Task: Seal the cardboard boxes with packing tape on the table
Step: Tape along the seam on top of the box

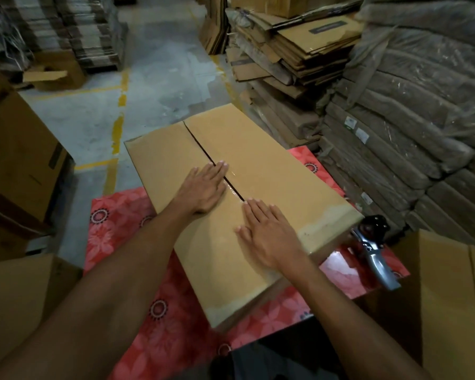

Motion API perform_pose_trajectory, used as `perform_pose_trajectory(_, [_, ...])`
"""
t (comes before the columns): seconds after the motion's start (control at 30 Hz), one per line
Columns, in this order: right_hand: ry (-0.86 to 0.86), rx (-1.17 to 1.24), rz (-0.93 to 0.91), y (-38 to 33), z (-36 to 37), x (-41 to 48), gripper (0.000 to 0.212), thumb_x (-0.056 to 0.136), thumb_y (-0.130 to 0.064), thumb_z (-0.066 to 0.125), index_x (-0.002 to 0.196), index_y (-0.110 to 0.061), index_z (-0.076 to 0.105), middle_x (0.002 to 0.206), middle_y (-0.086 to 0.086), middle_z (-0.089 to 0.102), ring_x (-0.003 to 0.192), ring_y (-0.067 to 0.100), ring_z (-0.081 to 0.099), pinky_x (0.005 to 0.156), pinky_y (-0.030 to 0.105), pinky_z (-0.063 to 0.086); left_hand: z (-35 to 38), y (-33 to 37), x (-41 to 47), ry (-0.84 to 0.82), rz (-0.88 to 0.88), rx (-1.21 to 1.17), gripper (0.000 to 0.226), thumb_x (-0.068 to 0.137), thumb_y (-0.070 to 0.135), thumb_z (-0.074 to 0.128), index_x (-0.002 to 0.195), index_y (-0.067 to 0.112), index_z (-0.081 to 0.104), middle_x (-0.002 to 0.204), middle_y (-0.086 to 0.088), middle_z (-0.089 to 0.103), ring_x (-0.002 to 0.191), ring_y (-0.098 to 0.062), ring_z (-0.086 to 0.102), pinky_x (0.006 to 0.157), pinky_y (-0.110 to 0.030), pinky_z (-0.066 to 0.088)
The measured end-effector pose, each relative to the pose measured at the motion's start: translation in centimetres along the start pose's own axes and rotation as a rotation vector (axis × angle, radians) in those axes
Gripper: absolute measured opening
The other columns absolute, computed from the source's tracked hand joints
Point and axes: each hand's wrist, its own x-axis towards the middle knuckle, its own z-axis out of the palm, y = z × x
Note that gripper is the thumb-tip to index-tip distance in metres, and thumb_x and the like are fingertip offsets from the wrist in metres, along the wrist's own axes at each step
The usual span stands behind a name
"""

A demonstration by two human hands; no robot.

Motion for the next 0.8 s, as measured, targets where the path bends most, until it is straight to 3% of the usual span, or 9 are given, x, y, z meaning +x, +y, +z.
perform_pose_trajectory(0.13, [0.004,0.018,0.039,0.4,0.1,-4.5,0.09,0.086,-0.059,-0.013,0.162,-0.017,0.01,0.17,0.0,0.009,0.157,0.014,0.005,0.127,0.039,0.004,-0.2,2.0,-0.3,-0.016,-0.078,0.004,0.061,0.106,0.045,0.016,0.161,0.022,0.001,0.169,0.004,0.001,0.155,-0.018,0.004,0.122,-0.05,0.009])
perform_pose_trajectory(0.3, [0.028,0.021,0.042,0.5,0.2,-4.3,0.089,0.088,-0.058,-0.008,0.161,-0.014,0.016,0.17,0.001,0.013,0.156,0.014,0.008,0.126,0.04,0.006,1.2,6.9,-2.7,-0.016,0.006,-0.08,0.084,0.09,0.076,0.007,0.16,0.031,-0.003,0.168,0.007,-0.007,0.155,-0.015,-0.005,0.124,-0.049,0.004])
perform_pose_trajectory(0.47, [0.206,0.052,0.142,0.0,1.1,-8.4,0.068,0.101,-0.051,0.012,0.156,-0.019,0.035,0.164,0.0,0.034,0.154,0.019,0.022,0.124,0.05,0.012,0.9,6.9,-3.2,0.018,-0.059,-0.107,0.089,0.085,0.084,0.011,0.16,0.036,0.002,0.167,0.012,-0.002,0.155,-0.014,0.0,0.124,-0.047,0.006])
perform_pose_trajectory(0.57, [0.261,0.235,0.291,-0.8,2.7,-12.6,0.057,0.104,-0.055,0.017,0.157,-0.038,0.027,0.17,-0.007,0.011,0.157,0.02,-0.002,0.124,0.055,0.0,1.1,7.0,-3.6,0.041,-0.088,-0.113,0.088,0.086,0.085,0.015,0.159,0.037,0.007,0.167,0.014,0.002,0.154,-0.013,0.004,0.123,-0.046,0.008])
perform_pose_trajectory(0.63, [0.253,0.349,0.335,-1.1,3.3,-13.4,0.057,0.102,-0.063,0.02,0.156,-0.044,0.025,0.17,-0.012,0.003,0.156,0.016,-0.014,0.123,0.058,0.002,1.3,7.1,-4.2,0.058,-0.112,-0.112,0.087,0.086,0.085,0.016,0.159,0.038,0.01,0.167,0.015,0.005,0.154,-0.013,0.007,0.123,-0.045,0.01])
perform_pose_trajectory(0.8, [0.271,0.445,0.178,1.1,3.6,-12.4,0.06,0.095,-0.071,0.034,0.149,-0.043,0.039,0.166,-0.013,0.02,0.156,0.013,-0.008,0.124,0.056,0.013,1.2,6.8,-6.5,0.07,-0.213,-0.077,0.085,0.088,0.082,0.018,0.159,0.034,0.016,0.167,0.012,0.011,0.153,-0.015,0.014,0.122,-0.044,0.015])
